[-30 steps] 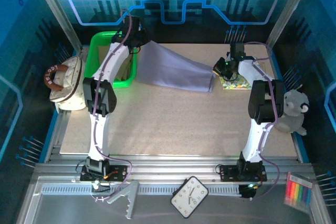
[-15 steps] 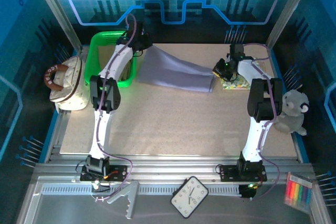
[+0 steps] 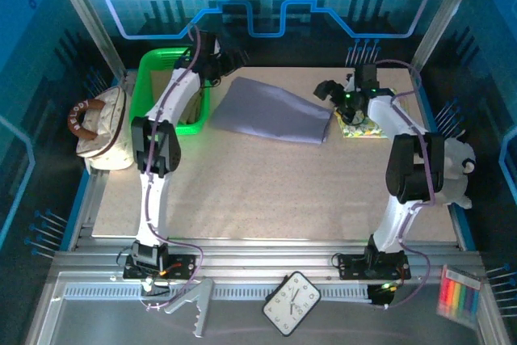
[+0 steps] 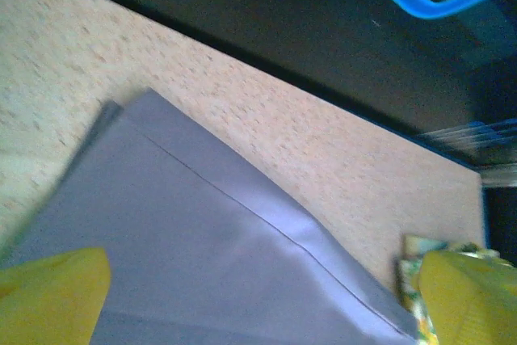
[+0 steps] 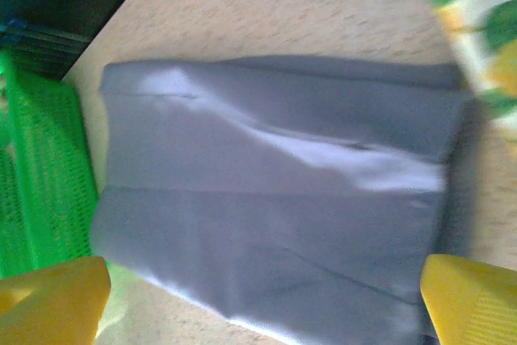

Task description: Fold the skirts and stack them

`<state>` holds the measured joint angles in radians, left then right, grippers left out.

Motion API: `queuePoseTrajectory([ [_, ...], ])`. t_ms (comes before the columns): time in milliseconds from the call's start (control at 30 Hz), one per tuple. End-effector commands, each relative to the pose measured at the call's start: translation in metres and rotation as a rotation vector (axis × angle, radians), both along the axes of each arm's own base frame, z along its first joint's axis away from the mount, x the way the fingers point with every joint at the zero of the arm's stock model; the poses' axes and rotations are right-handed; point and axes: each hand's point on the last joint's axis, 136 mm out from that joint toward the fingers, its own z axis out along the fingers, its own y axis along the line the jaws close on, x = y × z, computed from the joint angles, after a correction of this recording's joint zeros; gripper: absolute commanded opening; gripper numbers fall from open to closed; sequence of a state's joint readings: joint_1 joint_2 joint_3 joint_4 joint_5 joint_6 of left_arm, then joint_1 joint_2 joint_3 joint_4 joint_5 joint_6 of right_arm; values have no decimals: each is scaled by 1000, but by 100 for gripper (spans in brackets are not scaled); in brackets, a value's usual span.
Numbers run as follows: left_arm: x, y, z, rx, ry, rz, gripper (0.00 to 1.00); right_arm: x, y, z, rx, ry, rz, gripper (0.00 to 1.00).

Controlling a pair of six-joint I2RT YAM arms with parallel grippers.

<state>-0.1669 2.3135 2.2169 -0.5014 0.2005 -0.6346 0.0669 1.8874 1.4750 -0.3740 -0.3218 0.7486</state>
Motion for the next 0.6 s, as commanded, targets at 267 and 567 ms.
queuePoseTrajectory([
  [267,-19,-48,-87,-173,228,-57,99,2,74,-76,23,172,80,100],
  [567,-75,-53,-161,-98,392,-68,99,-36,69,-125,-8,323,111,100],
])
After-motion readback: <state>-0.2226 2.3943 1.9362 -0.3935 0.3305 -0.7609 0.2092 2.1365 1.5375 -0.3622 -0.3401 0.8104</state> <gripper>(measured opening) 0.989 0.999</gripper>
